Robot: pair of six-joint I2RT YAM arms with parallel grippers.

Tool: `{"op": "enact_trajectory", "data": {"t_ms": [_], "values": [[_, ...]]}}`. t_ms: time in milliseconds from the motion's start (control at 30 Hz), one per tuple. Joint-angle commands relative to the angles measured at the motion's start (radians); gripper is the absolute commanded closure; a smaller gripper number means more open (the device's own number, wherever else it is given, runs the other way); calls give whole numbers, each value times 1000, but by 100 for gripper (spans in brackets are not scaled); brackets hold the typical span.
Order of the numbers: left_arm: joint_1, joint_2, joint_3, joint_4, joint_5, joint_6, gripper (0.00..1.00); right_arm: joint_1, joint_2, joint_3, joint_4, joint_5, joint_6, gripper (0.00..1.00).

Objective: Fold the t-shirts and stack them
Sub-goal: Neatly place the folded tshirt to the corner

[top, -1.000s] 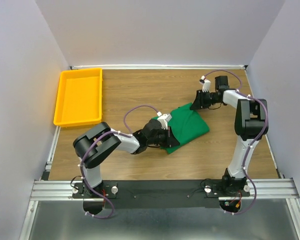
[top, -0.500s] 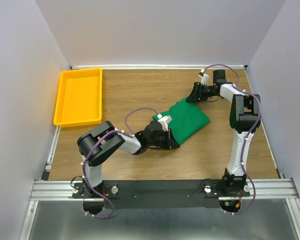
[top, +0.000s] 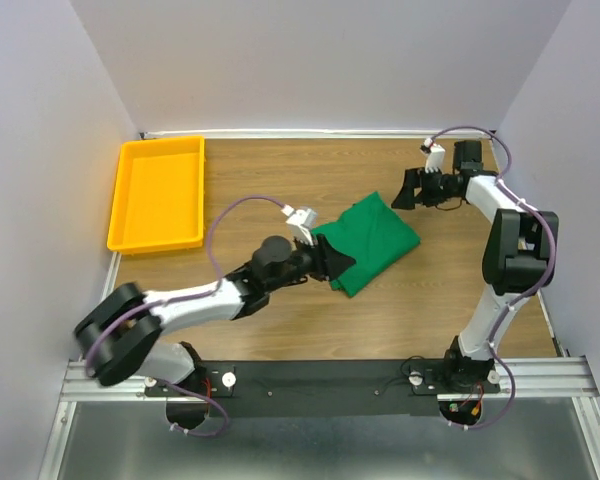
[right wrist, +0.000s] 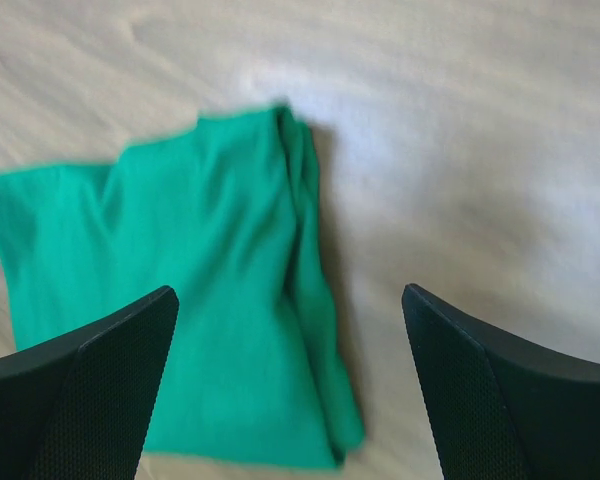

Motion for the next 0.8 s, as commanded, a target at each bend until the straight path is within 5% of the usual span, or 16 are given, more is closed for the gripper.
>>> {"op": "enact_trajectory", "data": {"t_ms": [0,267,467,500,600,767], "values": [[-1,-241,-64,-78,-260,82,44,-10,-21,-120,-122,-43,-176,0],[49,-654,-220,-366,-369,56,16,-9,52,-144,-174,-89,-184,11],[65,-1128,-280,-601,-450,14,7,-5,98,-141,-295,-148,-246,46],[65,-1232,-285,-646,-475,-2,7,-7,100,-140,-311,-142,-253,62],[65,-1375,-312,-685,-495,-30,7,-21,88,-127,-309,-91,-244,88],[65,-1361,-329,-699,-463,-47,7,-128,72,-36,-311,-27,-222,99]]}}
